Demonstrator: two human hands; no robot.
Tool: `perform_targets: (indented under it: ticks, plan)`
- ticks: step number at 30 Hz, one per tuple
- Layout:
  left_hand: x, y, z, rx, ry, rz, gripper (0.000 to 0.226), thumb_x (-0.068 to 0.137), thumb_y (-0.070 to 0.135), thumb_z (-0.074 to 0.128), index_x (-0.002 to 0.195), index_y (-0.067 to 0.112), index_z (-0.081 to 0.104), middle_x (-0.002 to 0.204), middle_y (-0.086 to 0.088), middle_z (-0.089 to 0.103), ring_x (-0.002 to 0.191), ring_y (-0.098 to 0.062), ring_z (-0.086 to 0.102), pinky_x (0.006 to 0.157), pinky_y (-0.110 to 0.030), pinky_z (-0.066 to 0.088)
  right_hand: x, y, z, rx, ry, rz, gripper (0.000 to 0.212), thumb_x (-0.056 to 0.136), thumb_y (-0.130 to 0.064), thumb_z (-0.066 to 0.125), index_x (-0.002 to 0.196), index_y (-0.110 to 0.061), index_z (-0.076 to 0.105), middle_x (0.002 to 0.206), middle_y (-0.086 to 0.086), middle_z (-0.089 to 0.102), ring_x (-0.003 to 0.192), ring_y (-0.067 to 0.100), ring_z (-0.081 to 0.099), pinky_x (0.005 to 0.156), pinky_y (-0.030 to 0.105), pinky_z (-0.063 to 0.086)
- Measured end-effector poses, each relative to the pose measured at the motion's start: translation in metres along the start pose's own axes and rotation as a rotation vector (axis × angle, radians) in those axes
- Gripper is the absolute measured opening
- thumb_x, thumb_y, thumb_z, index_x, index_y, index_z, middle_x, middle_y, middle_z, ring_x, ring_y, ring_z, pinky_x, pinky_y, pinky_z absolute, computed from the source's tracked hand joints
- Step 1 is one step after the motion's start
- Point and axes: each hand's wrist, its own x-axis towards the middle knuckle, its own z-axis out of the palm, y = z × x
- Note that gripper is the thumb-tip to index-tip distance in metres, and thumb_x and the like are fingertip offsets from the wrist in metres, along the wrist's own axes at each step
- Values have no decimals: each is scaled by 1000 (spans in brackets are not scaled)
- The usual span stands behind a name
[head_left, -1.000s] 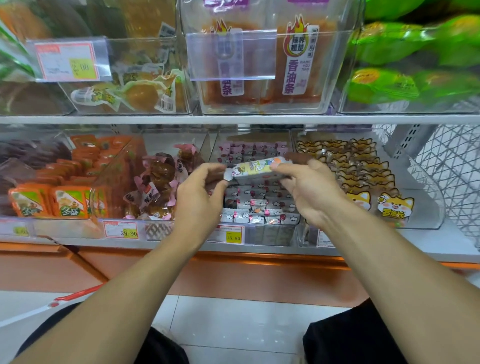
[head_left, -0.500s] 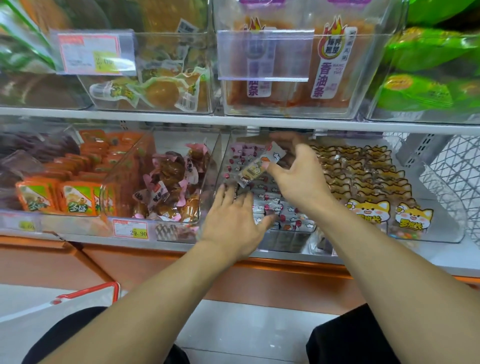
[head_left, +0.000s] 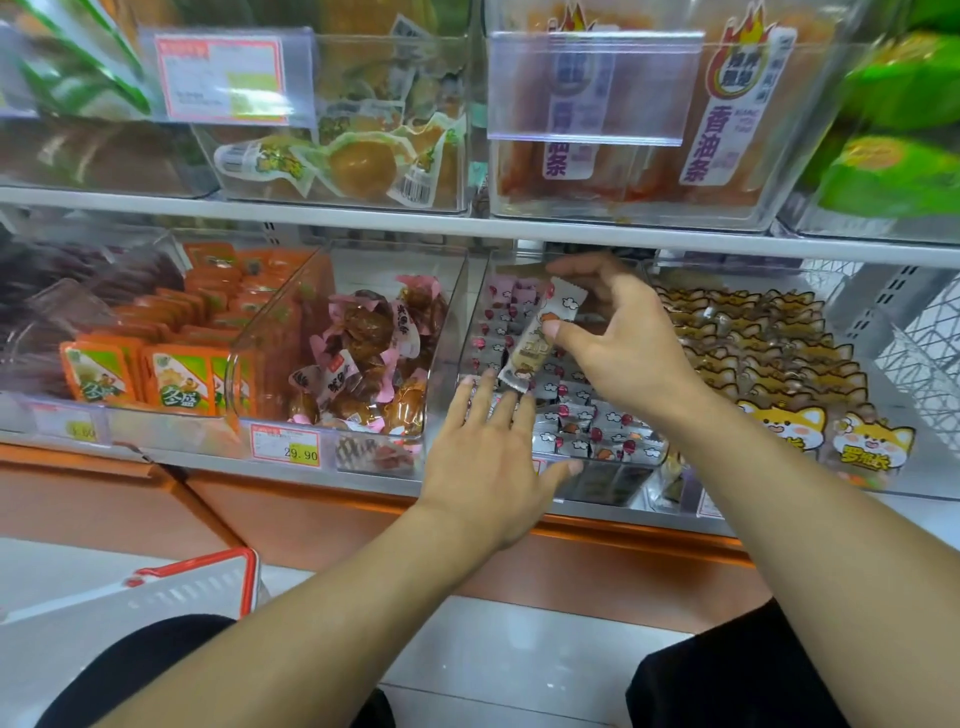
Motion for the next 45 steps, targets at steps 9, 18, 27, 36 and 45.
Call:
perform_targets:
  ticks: [9, 18, 27, 36, 45]
  plan:
    - [-10, -1, -1, 0, 22, 28, 87, 97, 73, 24, 160, 15, 12, 164, -11, 26, 155, -32, 6, 125, -50, 3, 2, 6, 5, -69, -94, 29, 37, 88, -20, 75, 116, -37, 58, 122, -15, 65, 119, 10, 61, 103, 25, 46]
    - [-9, -1, -1, -7, 31, 38, 87, 97, 71, 31, 160, 15, 11, 165, -12, 24, 155, -33, 6, 126, -50, 3, 5, 10, 12, -110, -164, 40, 38, 88, -17, 77, 115, -36, 58, 133, -15, 62, 125, -1, 53, 93, 2, 30]
    - [-10, 0, 4, -12, 76, 45, 88, 95, 69, 38, 160, 16, 11, 164, -11, 26, 154, -33, 8, 126, -50, 1, 9, 11, 11, -24, -3, -9, 35, 87, -18, 77, 109, -40, 62, 107, -22, 69, 96, -5, 64, 89, 26, 53]
    - [-9, -1, 4, -24, 100, 45, 86, 94, 65, 46, 159, 16, 18, 161, -11, 31, 152, -32, 14, 126, -49, 4, 10, 17, 4, 32, -203, 60, 38, 88, -17, 77, 107, -45, 61, 128, -17, 63, 119, -1, 57, 99, 15, 39]
    - [-9, 2, 5, -41, 134, 42, 82, 92, 63, 51, 154, 15, 27, 155, -10, 38, 149, -33, 21, 126, -47, 10, 9, 11, 9, -172, -253, -60, 36, 83, -18, 82, 109, -39, 67, 112, -24, 67, 106, -4, 61, 89, 8, 43]
